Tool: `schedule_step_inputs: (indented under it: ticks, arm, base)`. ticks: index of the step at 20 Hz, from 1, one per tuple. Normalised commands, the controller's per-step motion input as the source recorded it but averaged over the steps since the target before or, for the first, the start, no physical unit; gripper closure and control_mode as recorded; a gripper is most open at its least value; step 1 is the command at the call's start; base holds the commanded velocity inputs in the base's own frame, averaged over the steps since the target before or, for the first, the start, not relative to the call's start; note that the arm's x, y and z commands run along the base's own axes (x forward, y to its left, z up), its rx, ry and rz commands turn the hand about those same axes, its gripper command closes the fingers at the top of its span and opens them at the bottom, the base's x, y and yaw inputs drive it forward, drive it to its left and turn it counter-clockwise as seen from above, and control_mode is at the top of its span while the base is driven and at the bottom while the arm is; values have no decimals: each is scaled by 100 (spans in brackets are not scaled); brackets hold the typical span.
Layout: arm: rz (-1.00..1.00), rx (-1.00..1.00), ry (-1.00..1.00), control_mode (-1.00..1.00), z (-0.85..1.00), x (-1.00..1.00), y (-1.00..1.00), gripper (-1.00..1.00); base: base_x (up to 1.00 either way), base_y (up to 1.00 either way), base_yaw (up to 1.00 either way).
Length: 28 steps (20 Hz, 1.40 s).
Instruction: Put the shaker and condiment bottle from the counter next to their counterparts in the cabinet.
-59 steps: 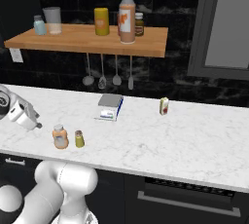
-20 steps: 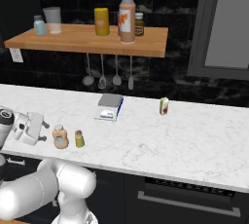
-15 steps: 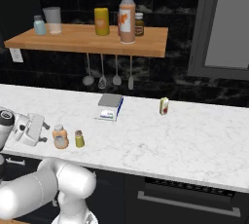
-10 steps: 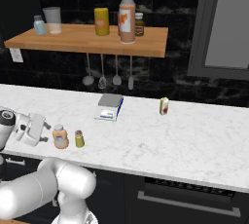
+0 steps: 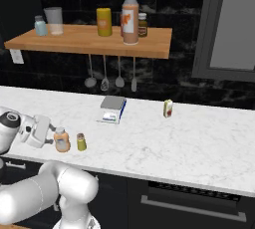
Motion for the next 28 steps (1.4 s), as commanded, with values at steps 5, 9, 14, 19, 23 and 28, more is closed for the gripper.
schedule_step_inputs:
  ticks: [5,9,14,19,23,28]
  arm:
    - [0,0,0,-100,0,3,-19,-100]
    - [0,0,0,-100,-5,0,-12,-100]
    - [0,0,0,-100,-2,0,-7,-100]
    - [0,0,0,-100,-1,0,-5,-100]
    - [0,0,0,-100,-3,0,0,-100]
    - [0,0,0,-100,-8,0,-2,-100]
  base:
    - [0,0,0]
    - [0,0,0]
    - [0,0,0]
    - [0,0,0]
    - [0,0,0]
    - [0,0,0]
